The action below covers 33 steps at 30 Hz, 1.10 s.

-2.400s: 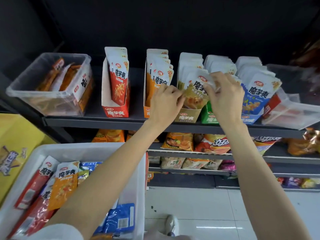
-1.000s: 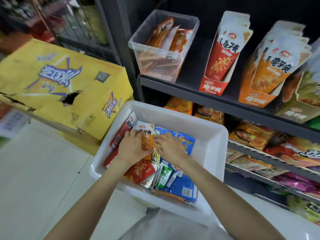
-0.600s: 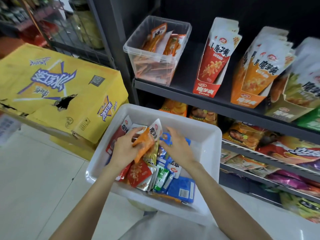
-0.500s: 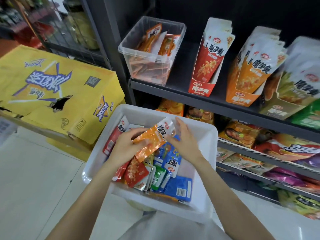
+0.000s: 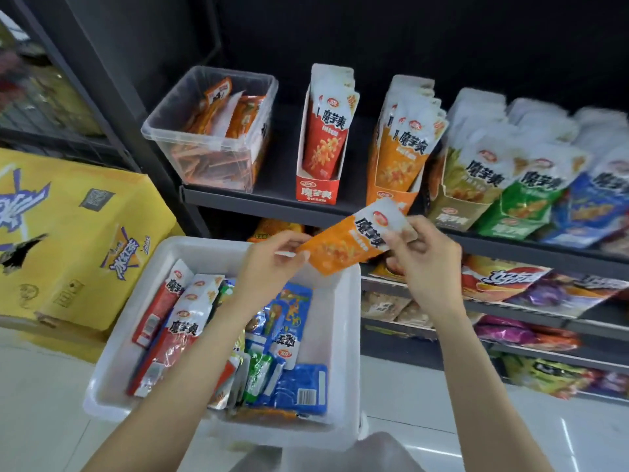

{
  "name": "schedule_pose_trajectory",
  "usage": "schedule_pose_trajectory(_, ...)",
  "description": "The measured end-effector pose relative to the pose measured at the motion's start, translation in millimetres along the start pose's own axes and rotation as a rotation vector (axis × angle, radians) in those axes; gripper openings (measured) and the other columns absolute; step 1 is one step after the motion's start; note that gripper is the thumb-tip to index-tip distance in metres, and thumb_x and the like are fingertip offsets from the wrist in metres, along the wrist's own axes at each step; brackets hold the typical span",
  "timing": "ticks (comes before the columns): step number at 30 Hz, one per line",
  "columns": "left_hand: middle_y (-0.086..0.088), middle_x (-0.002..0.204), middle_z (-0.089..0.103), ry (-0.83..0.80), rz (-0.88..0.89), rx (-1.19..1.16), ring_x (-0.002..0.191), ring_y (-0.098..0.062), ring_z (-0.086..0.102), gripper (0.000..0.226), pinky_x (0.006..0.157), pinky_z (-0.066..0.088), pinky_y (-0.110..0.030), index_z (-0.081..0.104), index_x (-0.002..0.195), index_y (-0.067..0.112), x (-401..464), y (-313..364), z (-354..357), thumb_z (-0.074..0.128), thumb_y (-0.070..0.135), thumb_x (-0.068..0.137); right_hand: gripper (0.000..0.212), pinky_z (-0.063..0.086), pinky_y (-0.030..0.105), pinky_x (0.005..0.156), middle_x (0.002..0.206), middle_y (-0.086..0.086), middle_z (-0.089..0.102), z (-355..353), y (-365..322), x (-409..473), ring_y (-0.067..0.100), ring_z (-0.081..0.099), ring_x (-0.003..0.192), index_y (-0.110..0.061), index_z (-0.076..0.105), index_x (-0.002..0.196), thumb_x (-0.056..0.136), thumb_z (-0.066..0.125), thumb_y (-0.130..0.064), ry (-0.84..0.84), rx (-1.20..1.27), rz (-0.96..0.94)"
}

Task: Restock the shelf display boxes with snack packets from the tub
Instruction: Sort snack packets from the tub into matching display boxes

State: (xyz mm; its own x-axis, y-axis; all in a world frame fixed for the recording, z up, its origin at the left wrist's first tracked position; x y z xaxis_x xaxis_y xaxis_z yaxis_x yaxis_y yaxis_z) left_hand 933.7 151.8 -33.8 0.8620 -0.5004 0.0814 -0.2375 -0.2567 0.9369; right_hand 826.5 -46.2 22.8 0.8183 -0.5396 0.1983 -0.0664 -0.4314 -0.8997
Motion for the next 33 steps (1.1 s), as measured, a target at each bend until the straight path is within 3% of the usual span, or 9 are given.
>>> schedule_pose_trajectory(3, 0.017, 0.107, 0.064, 0.114, 0.099, 0.073, 0.103, -0.003, 0.059, 0.031, 0.088, 0.048, -0.016, 0.063, 0.112, 0.024, 23.0, 22.1, 10.9, 0.063, 0.006, 0.088, 0.009, 0.047, 0.018, 0.055, 0.071, -0.015, 0.059, -69.7, -31.3, 13.3, 0.008, 0.062, 0.061, -0.019, 0.061, 0.093, 0.093, 0.061, -0.029, 0.327, -0.141, -0.202)
schedule_pose_trajectory(6, 0.015, 0.114, 0.059, 0.11, 0.227, 0.244, 0.109, -0.002, 0.053, 0.03, 0.091, 0.042, -0.01, 0.062, 0.118, 0.022, 39.9, 49.5, 36.0, 0.061, 0.012, 0.09, 0.028, 0.031, 0.01, 0.051, 0.069, -0.007, 0.052, -109.8, -52.6, 34.9, 0.006, 0.044, 0.055, -0.004, 0.063, 0.091, 0.094, 0.059, -0.032, 0.547, -0.288, -0.311)
schedule_pose_trajectory(11, 0.0, 0.123, 0.059, 0.071, 0.531, 0.639, 0.118, -0.017, 0.047, 0.033, 0.098, 0.037, -0.022, 0.061, 0.122, 0.014, 69.1, 88.4, 80.4, 0.06, 0.019, 0.089, 0.028, 0.036, 0.026, 0.061, 0.075, 0.004, 0.061, -79.4, -65.1, 102.7, 0.019, 0.053, 0.064, -0.007, 0.061, 0.113, 0.093, 0.058, -0.026, 0.367, -0.639, -0.317)
schedule_pose_trajectory(14, -0.006, 0.123, 0.058, 0.021, 0.559, 0.764, 0.117, -0.026, 0.05, 0.034, 0.095, 0.047, -0.038, 0.064, 0.118, 0.011, 84.4, 83.5, 95.3, 0.064, 0.019, 0.086, 0.034, 0.045, 0.033, 0.062, 0.08, 0.012, 0.065, -43.1, -60.3, 131.3, 0.029, 0.063, 0.074, -0.011, 0.052, 0.126, 0.093, 0.056, -0.02, 0.185, -0.802, -0.309)
schedule_pose_trajectory(17, -0.007, 0.125, 0.058, 0.01, 0.556, 0.772, 0.118, -0.027, 0.049, 0.034, 0.095, 0.048, -0.04, 0.064, 0.117, 0.011, 87.6, 81.2, 97.0, 0.064, 0.016, 0.084, 0.039, 0.043, 0.035, 0.067, 0.109, 0.014, 0.064, -23.7, -47.0, 145.5, 0.035, 0.063, 0.095, -0.011, 0.047, 0.131, 0.094, 0.056, -0.019, 0.091, -0.895, -0.275)
schedule_pose_trajectory(19, -0.007, 0.126, 0.057, 0.008, 0.56, 0.767, 0.119, -0.027, 0.049, 0.035, 0.096, 0.047, -0.039, 0.063, 0.118, 0.011, 86.0, 81.6, 96.6, 0.065, 0.015, 0.084, 0.041, 0.047, 0.038, 0.073, 0.123, 0.012, 0.057, -24.3, -43.0, 142.2, 0.034, 0.059, 0.104, -0.011, 0.047, 0.133, 0.093, 0.056, -0.018, 0.114, -0.949, -0.254)
schedule_pose_trajectory(24, -0.005, 0.125, 0.058, 0.054, 0.538, 0.68, 0.119, -0.023, 0.048, 0.034, 0.097, 0.043, -0.032, 0.063, 0.119, 0.013, 78.2, 83.9, 87.0, 0.064, 0.015, 0.086, 0.025, 0.053, 0.034, 0.071, 0.123, 0.01, 0.06, -33.3, -51.2, 72.4, 0.029, 0.056, 0.106, -0.01, 0.064, 0.11, 0.086, 0.059, -0.006, 0.398, -0.842, -0.463)
schedule_pose_trajectory(28, 0.001, 0.124, 0.059, 0.148, 0.467, 0.537, 0.118, -0.015, 0.047, 0.034, 0.095, 0.035, -0.02, 0.06, 0.122, 0.017, 53.2, 77.3, 59.9, 0.059, 0.019, 0.088, 0.032, 0.044, 0.039, 0.098, 0.142, 0.012, 0.045, -15.7, -30.3, 21.4, 0.029, 0.043, 0.128, -0.01, 0.061, 0.121, 0.089, 0.058, -0.01, 0.333, -0.742, -0.419)
schedule_pose_trajectory(33, 0.001, 0.131, 0.056, 0.095, 0.428, 0.576, 0.123, -0.015, 0.045, 0.042, 0.099, 0.035, -0.023, 0.055, 0.131, 0.017, 43.2, 64.8, 50.1, 0.059, 0.02, 0.089, 0.042, 0.039, 0.041, 0.104, 0.143, 0.011, 0.045, 4.8, -25.0, 15.6, 0.028, 0.042, 0.131, -0.006, 0.054, 0.131, 0.09, 0.056, -0.013, 0.245, -0.708, -0.409)
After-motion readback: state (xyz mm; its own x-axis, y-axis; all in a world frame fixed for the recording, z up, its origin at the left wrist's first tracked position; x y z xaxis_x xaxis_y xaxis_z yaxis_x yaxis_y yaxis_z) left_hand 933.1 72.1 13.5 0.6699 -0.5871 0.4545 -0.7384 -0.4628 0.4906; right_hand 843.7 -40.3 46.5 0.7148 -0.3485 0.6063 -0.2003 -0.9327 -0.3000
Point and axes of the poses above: each hand's wrist, its own x-axis towards the middle knuckle, its own z-axis out of the palm, y = z × x, the point moved 10 cm from there along x, towards the middle knuckle
